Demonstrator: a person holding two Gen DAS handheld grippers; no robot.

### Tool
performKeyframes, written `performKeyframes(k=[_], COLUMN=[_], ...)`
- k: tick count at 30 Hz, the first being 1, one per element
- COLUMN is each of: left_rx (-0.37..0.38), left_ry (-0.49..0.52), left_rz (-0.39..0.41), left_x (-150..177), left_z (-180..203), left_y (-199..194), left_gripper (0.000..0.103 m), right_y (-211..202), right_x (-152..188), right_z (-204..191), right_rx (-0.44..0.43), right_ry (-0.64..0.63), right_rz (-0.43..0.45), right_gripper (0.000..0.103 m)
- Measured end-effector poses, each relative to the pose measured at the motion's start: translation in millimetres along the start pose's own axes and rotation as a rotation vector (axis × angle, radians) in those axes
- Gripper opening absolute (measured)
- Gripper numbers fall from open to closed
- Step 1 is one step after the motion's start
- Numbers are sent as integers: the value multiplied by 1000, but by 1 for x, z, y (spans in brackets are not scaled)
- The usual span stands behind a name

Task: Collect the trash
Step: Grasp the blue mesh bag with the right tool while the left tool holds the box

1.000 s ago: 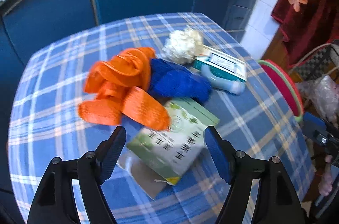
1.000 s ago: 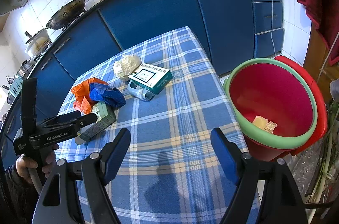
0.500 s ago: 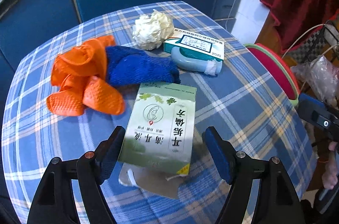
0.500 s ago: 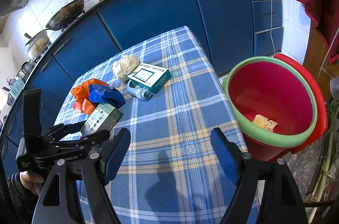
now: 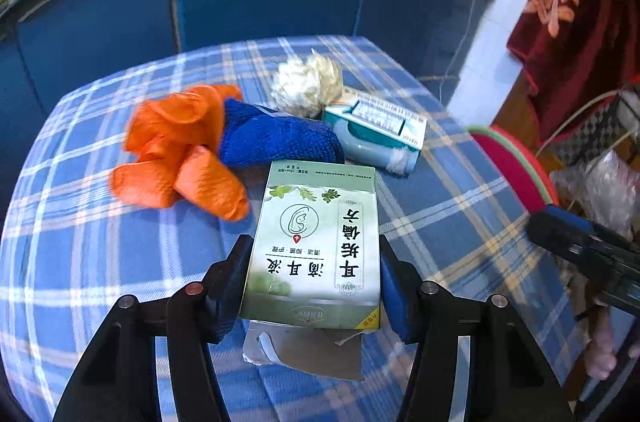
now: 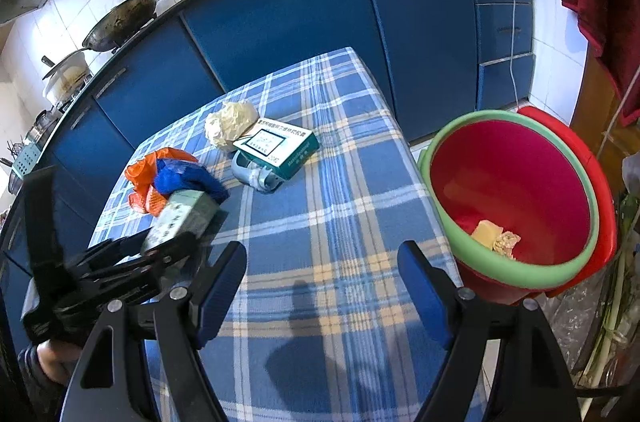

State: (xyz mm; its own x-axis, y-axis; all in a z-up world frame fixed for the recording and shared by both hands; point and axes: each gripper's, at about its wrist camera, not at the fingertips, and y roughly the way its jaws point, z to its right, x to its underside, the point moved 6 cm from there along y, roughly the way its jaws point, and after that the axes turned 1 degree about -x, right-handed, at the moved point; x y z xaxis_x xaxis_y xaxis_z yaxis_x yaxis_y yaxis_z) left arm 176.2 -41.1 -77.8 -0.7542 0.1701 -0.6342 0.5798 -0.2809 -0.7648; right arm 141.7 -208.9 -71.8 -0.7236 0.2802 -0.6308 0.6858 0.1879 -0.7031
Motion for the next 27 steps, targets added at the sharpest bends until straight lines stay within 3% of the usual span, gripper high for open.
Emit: performKeyframes(k=[6, 11, 17, 27], left_rx=[13, -47, -131, -154], left_ry=[-64, -128, -174, -225], left_rz=[85, 125, 137, 134], left_x=[2, -1, 3, 12], left_z=[-6, -29, -60, -85], left_y=[-42, -61, -69, -68], left_gripper=[60, 60, 60, 60], right_y=[11, 16, 29, 79], right_x=[-8, -9, -9, -11], right_z=[-15, -40, -75, -115], right_rx=[-17, -55, -97, -67], right_ry=[-39, -87, -150, -330], right_rz=[-11, -20, -34, -101], right_gripper=[80, 80, 80, 80])
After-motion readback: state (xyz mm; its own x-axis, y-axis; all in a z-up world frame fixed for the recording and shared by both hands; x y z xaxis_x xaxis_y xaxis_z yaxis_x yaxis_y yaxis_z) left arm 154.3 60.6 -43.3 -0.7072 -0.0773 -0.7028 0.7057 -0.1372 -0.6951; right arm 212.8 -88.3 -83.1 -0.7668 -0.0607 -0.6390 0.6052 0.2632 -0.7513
